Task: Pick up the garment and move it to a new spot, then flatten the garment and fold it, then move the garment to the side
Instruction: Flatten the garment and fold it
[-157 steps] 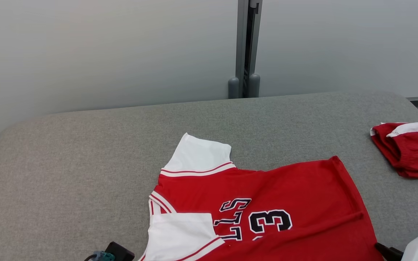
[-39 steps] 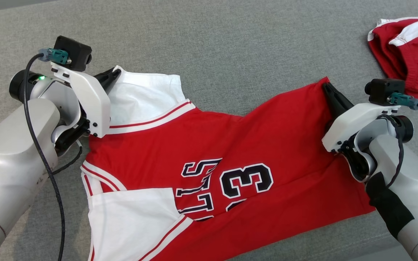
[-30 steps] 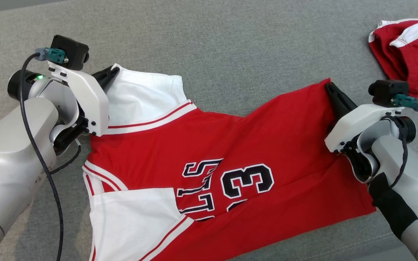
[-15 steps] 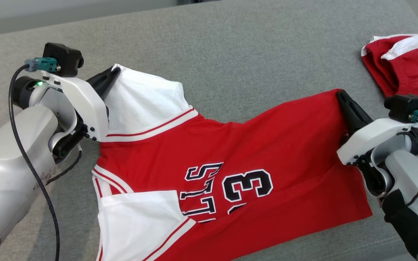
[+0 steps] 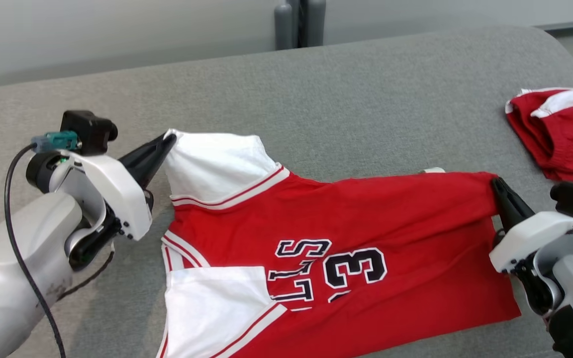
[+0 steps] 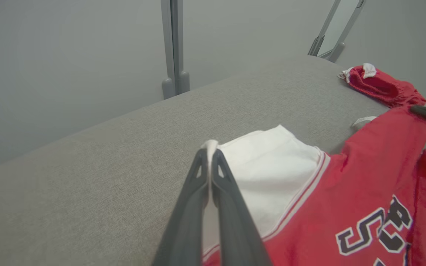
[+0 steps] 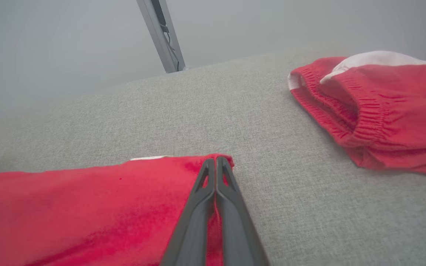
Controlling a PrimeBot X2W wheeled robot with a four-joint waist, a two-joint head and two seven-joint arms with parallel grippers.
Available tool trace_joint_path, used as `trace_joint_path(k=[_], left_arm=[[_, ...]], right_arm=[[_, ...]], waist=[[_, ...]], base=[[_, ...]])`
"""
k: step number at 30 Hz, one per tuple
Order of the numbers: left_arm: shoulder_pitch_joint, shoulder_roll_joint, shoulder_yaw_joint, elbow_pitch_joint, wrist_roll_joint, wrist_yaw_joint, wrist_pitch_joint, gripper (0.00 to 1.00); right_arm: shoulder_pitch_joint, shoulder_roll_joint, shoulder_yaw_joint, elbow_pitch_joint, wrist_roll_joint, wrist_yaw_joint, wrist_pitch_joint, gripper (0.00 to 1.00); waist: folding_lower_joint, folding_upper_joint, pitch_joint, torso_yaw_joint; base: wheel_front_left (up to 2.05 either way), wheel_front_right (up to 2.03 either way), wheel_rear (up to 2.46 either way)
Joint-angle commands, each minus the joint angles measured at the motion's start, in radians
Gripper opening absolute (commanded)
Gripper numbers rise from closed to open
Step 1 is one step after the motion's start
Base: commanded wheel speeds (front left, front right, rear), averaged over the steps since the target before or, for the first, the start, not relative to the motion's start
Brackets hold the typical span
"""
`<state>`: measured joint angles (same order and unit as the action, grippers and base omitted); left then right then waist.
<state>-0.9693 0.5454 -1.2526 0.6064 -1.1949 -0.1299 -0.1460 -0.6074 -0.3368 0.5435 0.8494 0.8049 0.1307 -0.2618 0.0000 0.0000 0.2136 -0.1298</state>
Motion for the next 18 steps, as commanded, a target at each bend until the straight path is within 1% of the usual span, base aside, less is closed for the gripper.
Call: trace_joint_path(k=[1, 5, 13, 14, 18], left_arm=[[0.019, 0.014, -0.001, -0.013, -0.007, -0.001, -0.008, 0.00], [0.067, 0.050, -0.003, -0.076, -0.013, 0.015, -0.016, 0.00], [0.133, 0.128, 0.000, -0.216, -0.023, 0.068, -0.022, 0.00], [0.144, 0.146, 0.000, -0.256, -0.022, 0.079, -0.023, 0.00], [0.161, 0.172, -0.003, -0.331, -0.014, 0.100, -0.015, 0.00]], right_arm=[[0.020, -0.009, -0.004, 0.005, -0.002, 0.000, -0.005, 0.00], [0.056, -0.025, -0.008, 0.015, 0.006, 0.000, -0.005, 0.00], [0.099, -0.044, -0.012, 0.034, 0.011, 0.000, -0.006, 0.00], [0.103, -0.045, -0.015, 0.038, 0.007, 0.000, -0.005, 0.00], [0.105, -0.049, -0.027, 0.034, -0.008, 0.000, -0.005, 0.00]], waist=[[0.0000, 0.0000, -0.024, 0.022], [0.0000, 0.0000, -0.055, 0.044], [0.0000, 0.0000, -0.092, 0.079], [0.0000, 0.0000, -0.096, 0.085], [0.0000, 0.0000, -0.099, 0.098]], base=[[0.00, 0.00, 0.00], [0.00, 0.00, 0.00], [0.00, 0.00, 0.00], [0.00, 0.00, 0.00], [0.00, 0.00, 0.00]])
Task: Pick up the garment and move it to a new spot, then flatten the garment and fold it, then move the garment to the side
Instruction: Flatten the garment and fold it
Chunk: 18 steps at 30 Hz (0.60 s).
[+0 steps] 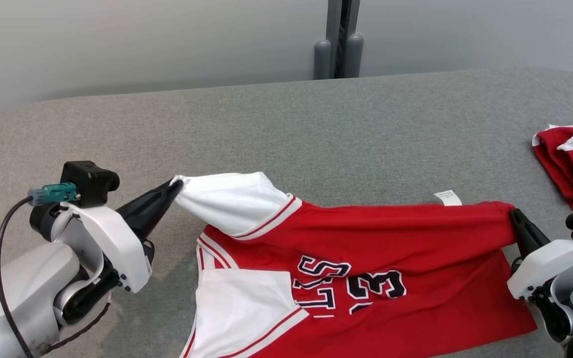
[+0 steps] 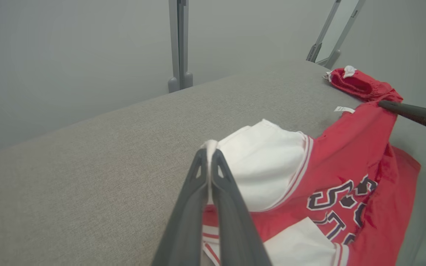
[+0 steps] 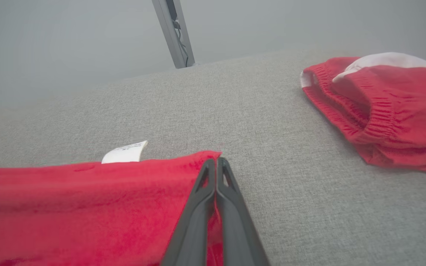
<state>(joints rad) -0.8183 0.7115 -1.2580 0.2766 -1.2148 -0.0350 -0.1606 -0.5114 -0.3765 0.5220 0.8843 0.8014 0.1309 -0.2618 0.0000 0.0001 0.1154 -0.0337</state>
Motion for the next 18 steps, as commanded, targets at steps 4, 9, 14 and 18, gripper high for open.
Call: trace_joint_path(k=[4, 9, 14, 18], left_arm=[[0.013, 0.007, -0.002, -0.040, 0.032, 0.032, 0.015, 0.00], [0.022, -0.005, -0.007, -0.059, 0.066, 0.047, 0.021, 0.00], [0.046, 0.019, -0.009, -0.101, 0.072, 0.050, 0.018, 0.00], [0.081, 0.057, -0.011, -0.172, 0.074, 0.032, 0.024, 0.00]], right_arm=[[0.008, -0.014, -0.035, -0.011, -0.028, 0.000, -0.005, 0.00], [0.021, -0.017, -0.065, -0.019, -0.067, 0.000, -0.005, 0.00], [0.058, -0.021, -0.094, -0.054, -0.108, 0.000, -0.005, 0.00], [0.100, -0.015, -0.108, -0.086, -0.136, 0.000, -0.003, 0.00]], waist=[[0.0000, -0.0001, 0.001, 0.009], [0.0000, -0.0001, -0.005, 0.007], [0.0000, -0.0001, -0.019, 0.000], [0.0000, -0.0001, -0.031, -0.002]], base=[[0.00, 0.00, 0.00], [0.00, 0.00, 0.00], [0.00, 0.00, 0.00], [0.00, 0.00, 0.00]])
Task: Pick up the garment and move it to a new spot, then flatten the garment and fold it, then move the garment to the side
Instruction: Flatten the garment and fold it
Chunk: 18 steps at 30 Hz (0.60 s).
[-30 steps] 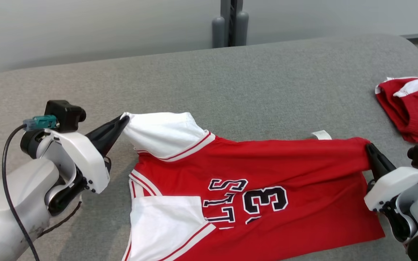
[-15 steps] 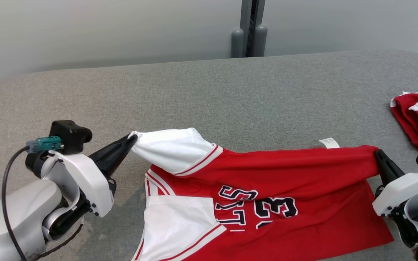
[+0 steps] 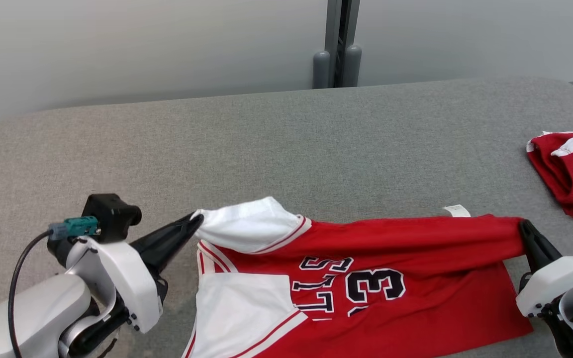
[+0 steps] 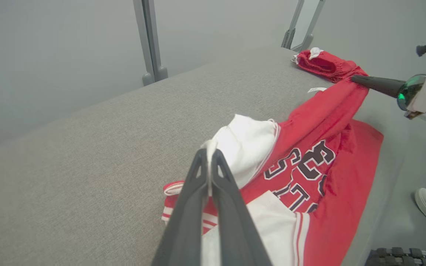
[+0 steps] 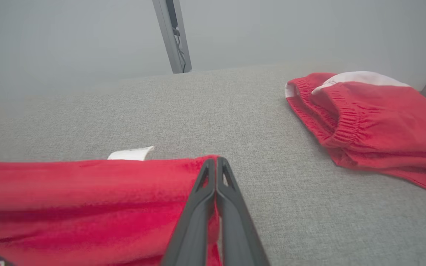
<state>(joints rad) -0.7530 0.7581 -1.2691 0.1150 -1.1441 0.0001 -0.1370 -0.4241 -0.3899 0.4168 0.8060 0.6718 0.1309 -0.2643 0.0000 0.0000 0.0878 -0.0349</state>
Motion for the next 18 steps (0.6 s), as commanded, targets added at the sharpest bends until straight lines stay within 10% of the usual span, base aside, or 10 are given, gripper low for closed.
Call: trace_joint_path(k=[1, 18], left_arm=[[0.026, 0.023, -0.001, -0.029, 0.002, -0.008, 0.004, 0.00], [0.172, 0.163, -0.006, -0.273, -0.059, -0.043, 0.141, 0.00]], right_arm=[[0.023, -0.001, -0.005, -0.018, -0.014, 0.000, -0.001, 0.00], [0.125, -0.023, -0.018, -0.056, -0.090, 0.000, -0.001, 0.00]], waist=[[0.0000, 0.0000, -0.005, -0.001], [0.0000, 0.0000, -0.029, 0.016]], base=[[0.00, 0.00, 0.00], [0.00, 0.00, 0.00]])
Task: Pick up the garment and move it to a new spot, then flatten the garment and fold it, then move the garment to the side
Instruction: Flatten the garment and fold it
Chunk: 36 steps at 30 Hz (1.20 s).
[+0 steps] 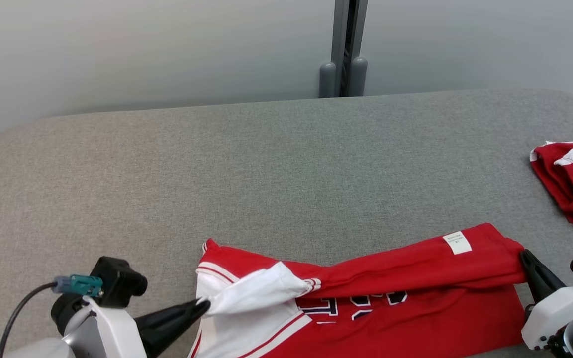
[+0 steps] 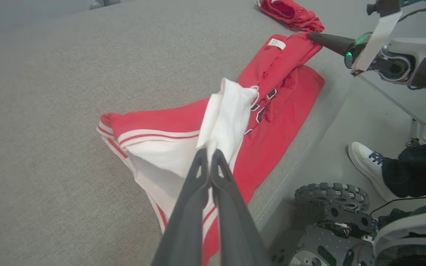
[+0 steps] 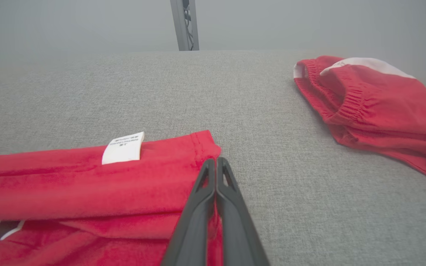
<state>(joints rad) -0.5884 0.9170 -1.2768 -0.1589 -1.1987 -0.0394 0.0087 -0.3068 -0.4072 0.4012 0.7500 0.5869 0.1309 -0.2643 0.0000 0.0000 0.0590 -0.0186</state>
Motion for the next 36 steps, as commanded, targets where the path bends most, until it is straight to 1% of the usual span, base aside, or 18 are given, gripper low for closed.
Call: trace_joint_path(k=[1, 6, 9, 14, 20, 28, 29, 30, 32, 33, 34, 36], left_arm=[[0.013, 0.005, 0.001, -0.005, -0.006, -0.004, 0.009, 0.00], [0.037, 0.000, 0.001, -0.016, 0.001, 0.000, 0.046, 0.00], [0.042, 0.000, 0.001, -0.015, 0.009, 0.004, 0.062, 0.00], [0.054, -0.007, 0.000, -0.002, 0.037, 0.005, 0.096, 0.00], [0.075, -0.030, 0.000, 0.018, 0.062, 0.000, 0.144, 0.00], [0.091, -0.049, 0.000, 0.037, 0.083, -0.004, 0.198, 0.00], [0.094, -0.052, 0.000, 0.039, 0.085, -0.005, 0.207, 0.00], [0.097, -0.055, 0.000, 0.041, 0.090, -0.007, 0.219, 0.00], [0.099, -0.058, 0.000, 0.043, 0.094, -0.009, 0.228, 0.00], [0.102, -0.062, 0.000, 0.045, 0.099, -0.010, 0.235, 0.02], [0.106, -0.065, 0.000, 0.048, 0.104, -0.011, 0.239, 0.12], [0.112, -0.070, 0.000, 0.055, 0.115, -0.010, 0.242, 0.26]], right_arm=[[0.008, -0.007, -0.005, 0.005, -0.006, 0.000, -0.001, 0.00], [0.006, -0.010, -0.003, 0.029, -0.006, 0.000, -0.001, 0.00], [0.006, -0.010, 0.014, 0.051, 0.007, 0.000, -0.001, 0.00], [0.006, -0.017, 0.067, 0.074, 0.061, 0.000, 0.031, 0.00], [-0.006, -0.039, 0.128, 0.061, 0.127, 0.000, 0.071, 0.00], [-0.015, -0.060, 0.177, 0.062, 0.203, 0.000, 0.106, 0.00], [-0.017, -0.062, 0.180, 0.064, 0.210, 0.000, 0.107, 0.29], [-0.018, -0.063, 0.177, 0.070, 0.224, 0.000, 0.109, 1.00], [-0.018, -0.060, 0.175, 0.077, 0.238, 0.000, 0.117, 1.00], [-0.022, -0.059, 0.175, 0.081, 0.246, 0.000, 0.119, 1.00], [-0.026, -0.061, 0.178, 0.083, 0.252, 0.000, 0.122, 1.00], [-0.031, -0.066, 0.174, 0.094, 0.265, 0.000, 0.122, 1.00]], waist=[[0.0000, 0.0000, -0.001, 0.000], [0.0000, 0.0000, 0.000, 0.002], [0.0000, 0.0000, 0.002, 0.002], [0.0000, 0.0000, 0.005, 0.001], [0.0000, 0.0000, 0.012, -0.002], [0.0000, 0.0000, 0.014, -0.001], [0.0000, 0.0000, 0.013, 0.000], [0.0000, 0.0000, 0.012, 0.000], [0.0000, 0.0000, 0.011, 0.001], [0.0000, 0.0000, 0.009, 0.001], [0.0000, 0.0000, 0.007, 0.001], [0.0000, 0.0000, 0.001, 0.001]], base=[[0.00, 0.00, 0.00], [0.00, 0.00, 0.00], [0.00, 0.00, 0.00], [0.00, 0.00, 0.00], [0.00, 0.00, 0.00], [0.00, 0.00, 0.00], [0.00, 0.00, 0.00], [0.00, 0.00, 0.00], [0.00, 0.00, 0.00], [0.00, 0.00, 0.00], [0.00, 0.00, 0.00], [0.00, 0.00, 0.00]])
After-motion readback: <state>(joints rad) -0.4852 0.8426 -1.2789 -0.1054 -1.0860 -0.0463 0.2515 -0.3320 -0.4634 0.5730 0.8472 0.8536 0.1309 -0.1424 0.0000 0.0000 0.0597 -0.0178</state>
